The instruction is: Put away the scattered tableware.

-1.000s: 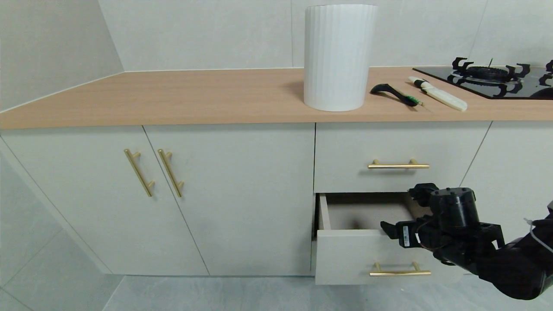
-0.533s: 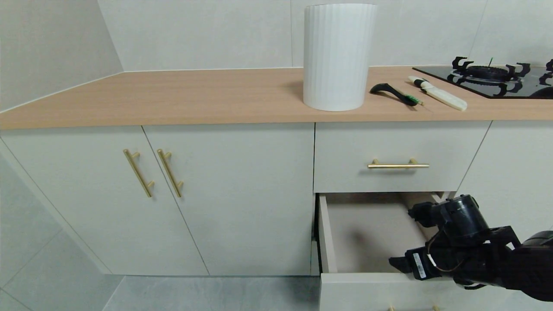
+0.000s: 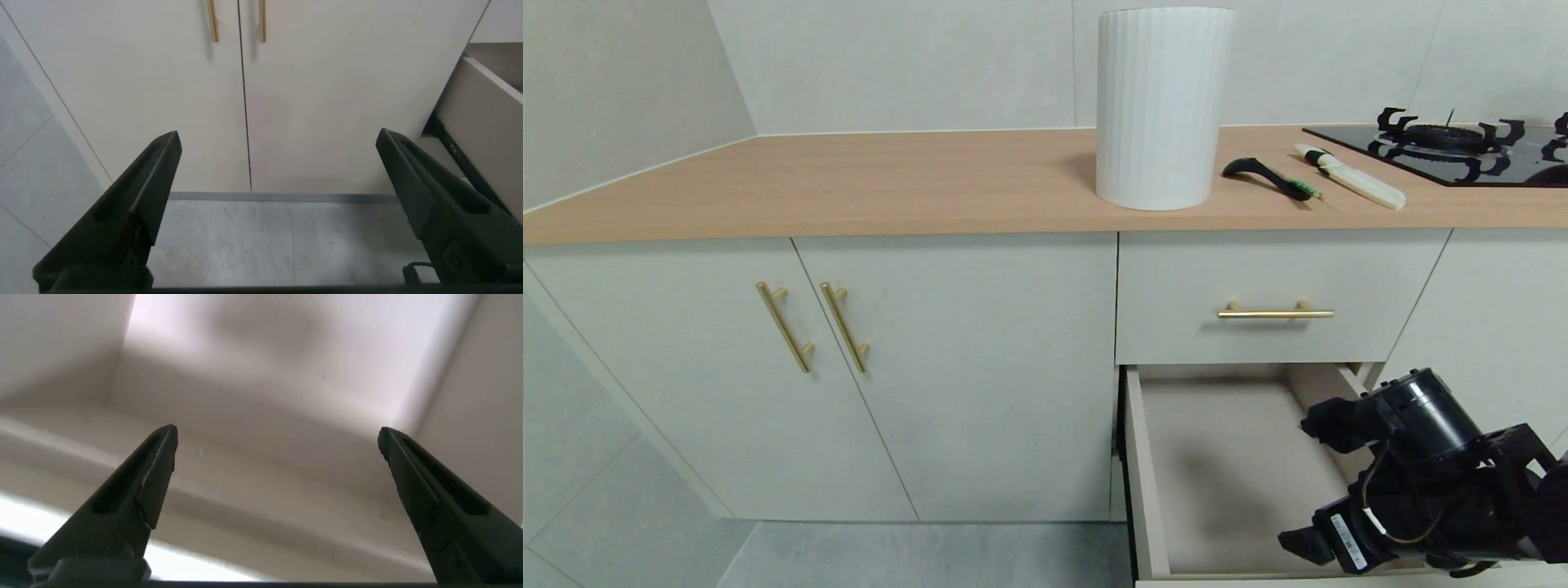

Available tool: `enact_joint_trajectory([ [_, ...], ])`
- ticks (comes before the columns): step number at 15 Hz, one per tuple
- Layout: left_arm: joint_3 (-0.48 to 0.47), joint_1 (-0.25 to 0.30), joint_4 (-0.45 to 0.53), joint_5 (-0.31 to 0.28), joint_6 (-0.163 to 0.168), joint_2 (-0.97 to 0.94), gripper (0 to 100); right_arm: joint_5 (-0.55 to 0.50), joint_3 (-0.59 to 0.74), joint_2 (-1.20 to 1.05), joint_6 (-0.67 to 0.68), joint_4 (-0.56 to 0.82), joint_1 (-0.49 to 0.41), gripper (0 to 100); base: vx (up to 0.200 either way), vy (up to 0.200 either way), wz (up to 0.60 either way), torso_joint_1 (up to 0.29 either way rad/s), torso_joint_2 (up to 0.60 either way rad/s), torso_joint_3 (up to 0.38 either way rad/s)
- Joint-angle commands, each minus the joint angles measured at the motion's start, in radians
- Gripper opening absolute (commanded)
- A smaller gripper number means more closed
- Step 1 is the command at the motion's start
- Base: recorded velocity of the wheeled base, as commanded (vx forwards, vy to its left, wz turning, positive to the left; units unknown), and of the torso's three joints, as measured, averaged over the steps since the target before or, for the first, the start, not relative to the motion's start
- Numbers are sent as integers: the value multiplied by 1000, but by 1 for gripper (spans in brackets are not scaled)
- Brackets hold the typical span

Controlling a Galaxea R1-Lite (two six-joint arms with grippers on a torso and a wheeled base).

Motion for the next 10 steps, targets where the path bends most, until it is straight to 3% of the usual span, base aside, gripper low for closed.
enact_joint_trajectory([
  [1,0,0,0,0,0,1,100,0,-2,-13,-13,40,19,100,0,0,0,0,0,0],
  [5,0,0,0,0,0,1,100,-2,-2,-29,-70,155,39,100,0,0,0,0,0,0],
  [10,0,0,0,0,0,1,100,-6,-6,-47,-93,201,64,100,0,0,0,0,0,0],
])
